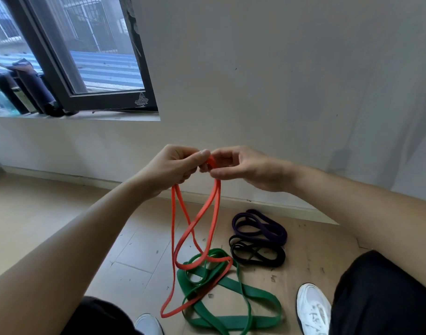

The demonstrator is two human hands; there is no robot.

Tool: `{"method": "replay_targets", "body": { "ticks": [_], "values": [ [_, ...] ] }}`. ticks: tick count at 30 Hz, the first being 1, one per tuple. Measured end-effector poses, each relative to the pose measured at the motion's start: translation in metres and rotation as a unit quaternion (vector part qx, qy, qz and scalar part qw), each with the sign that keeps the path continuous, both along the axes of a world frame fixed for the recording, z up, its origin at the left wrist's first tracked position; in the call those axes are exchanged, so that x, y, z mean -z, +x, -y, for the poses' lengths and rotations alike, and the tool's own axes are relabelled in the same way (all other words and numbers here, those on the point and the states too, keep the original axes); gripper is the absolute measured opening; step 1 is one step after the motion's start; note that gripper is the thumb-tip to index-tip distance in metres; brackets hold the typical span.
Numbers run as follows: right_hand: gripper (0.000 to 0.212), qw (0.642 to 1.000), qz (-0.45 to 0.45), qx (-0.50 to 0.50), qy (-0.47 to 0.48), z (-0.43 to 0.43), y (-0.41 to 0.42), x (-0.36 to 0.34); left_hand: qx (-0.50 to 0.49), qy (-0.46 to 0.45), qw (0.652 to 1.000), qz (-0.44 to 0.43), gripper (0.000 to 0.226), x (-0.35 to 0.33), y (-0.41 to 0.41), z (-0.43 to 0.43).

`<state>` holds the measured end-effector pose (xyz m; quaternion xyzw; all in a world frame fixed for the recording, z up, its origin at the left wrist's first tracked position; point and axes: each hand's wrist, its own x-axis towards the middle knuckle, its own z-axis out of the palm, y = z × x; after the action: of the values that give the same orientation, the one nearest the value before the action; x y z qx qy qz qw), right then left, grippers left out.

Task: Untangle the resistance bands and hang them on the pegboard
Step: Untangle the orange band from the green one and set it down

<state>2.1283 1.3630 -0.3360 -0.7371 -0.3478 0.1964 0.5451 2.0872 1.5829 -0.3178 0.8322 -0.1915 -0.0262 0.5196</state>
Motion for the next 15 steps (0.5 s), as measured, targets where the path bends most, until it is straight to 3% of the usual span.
{"method": "replay_targets", "body": {
  "ticks": [7,11,15],
  "values": [
    [0.019,0.995,0.073,0.061,0.002,-0.001,0.001,-0.005,0.008,0.074,0.996,0.043,0.037,0.006,0.002,-0.008],
    [0.018,0.987,0.129,0.095,0.0,0.008,0.002,-0.013,-0.002,0.055,0.998,0.044,0.035,0.014,0.005,-0.01],
    [0.018,0.979,0.139,0.133,0.06,0.019,0.004,-0.022,0.005,0.033,0.999,0.016,0.031,0.022,0.006,-0.01]
  ]
}}
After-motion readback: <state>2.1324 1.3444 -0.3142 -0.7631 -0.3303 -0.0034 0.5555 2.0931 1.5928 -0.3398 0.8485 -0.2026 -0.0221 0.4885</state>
